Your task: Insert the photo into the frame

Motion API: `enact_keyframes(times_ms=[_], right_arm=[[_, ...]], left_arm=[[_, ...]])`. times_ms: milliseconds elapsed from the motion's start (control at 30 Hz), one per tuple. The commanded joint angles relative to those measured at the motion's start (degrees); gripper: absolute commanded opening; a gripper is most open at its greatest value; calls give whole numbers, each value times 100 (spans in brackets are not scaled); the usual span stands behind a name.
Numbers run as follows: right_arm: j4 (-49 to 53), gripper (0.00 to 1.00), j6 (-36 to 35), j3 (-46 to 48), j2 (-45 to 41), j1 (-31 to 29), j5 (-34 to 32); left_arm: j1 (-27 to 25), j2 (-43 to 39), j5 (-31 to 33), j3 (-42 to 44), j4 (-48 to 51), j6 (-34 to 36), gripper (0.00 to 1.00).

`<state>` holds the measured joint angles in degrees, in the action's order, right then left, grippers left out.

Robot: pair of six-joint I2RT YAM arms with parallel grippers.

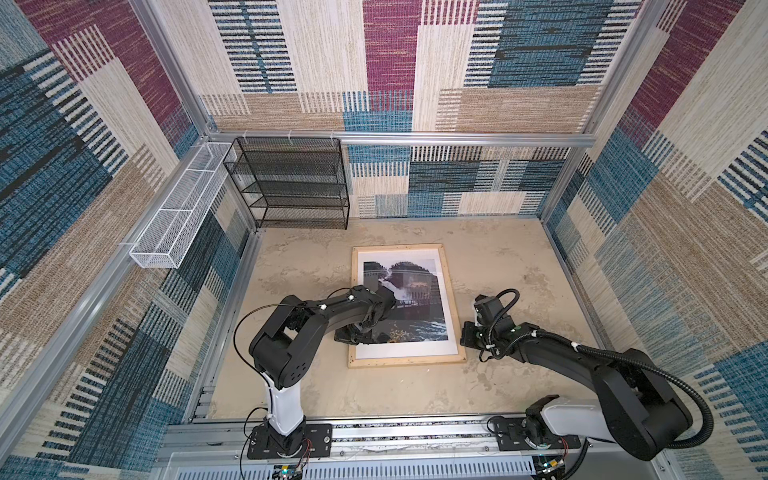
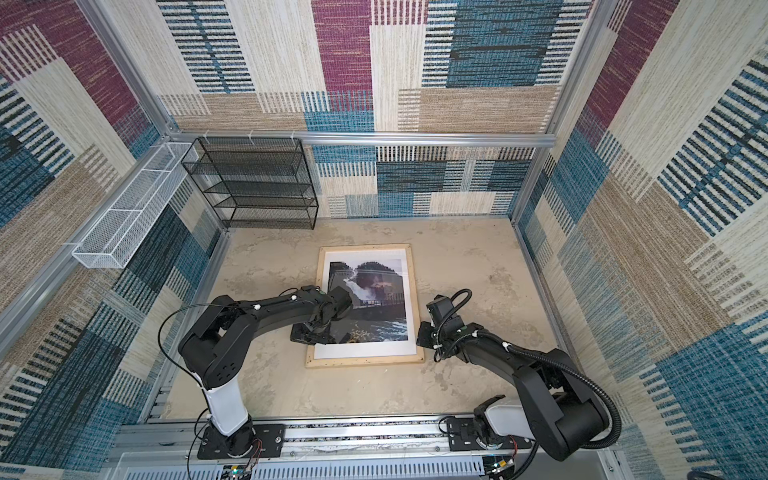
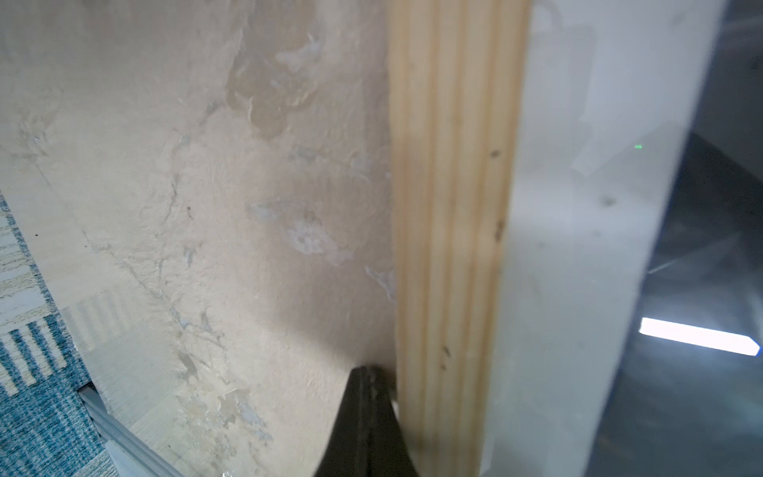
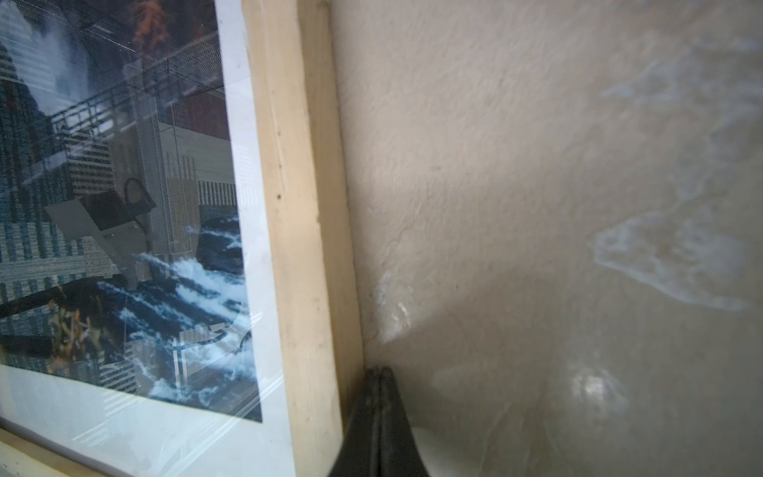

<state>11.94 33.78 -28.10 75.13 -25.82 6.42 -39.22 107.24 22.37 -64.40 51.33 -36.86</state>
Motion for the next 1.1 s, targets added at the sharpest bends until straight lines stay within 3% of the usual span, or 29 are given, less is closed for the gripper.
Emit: enact_keyframes(times_ms=[0, 1067], right_arm=[[158, 0, 78, -1, 90, -63, 876], [424, 0, -229, -511, 388, -54, 439]], left_arm=[[-42, 117, -1679, -46, -2224, 250, 0], [-24, -51, -1452, -221, -2189, 501, 0]])
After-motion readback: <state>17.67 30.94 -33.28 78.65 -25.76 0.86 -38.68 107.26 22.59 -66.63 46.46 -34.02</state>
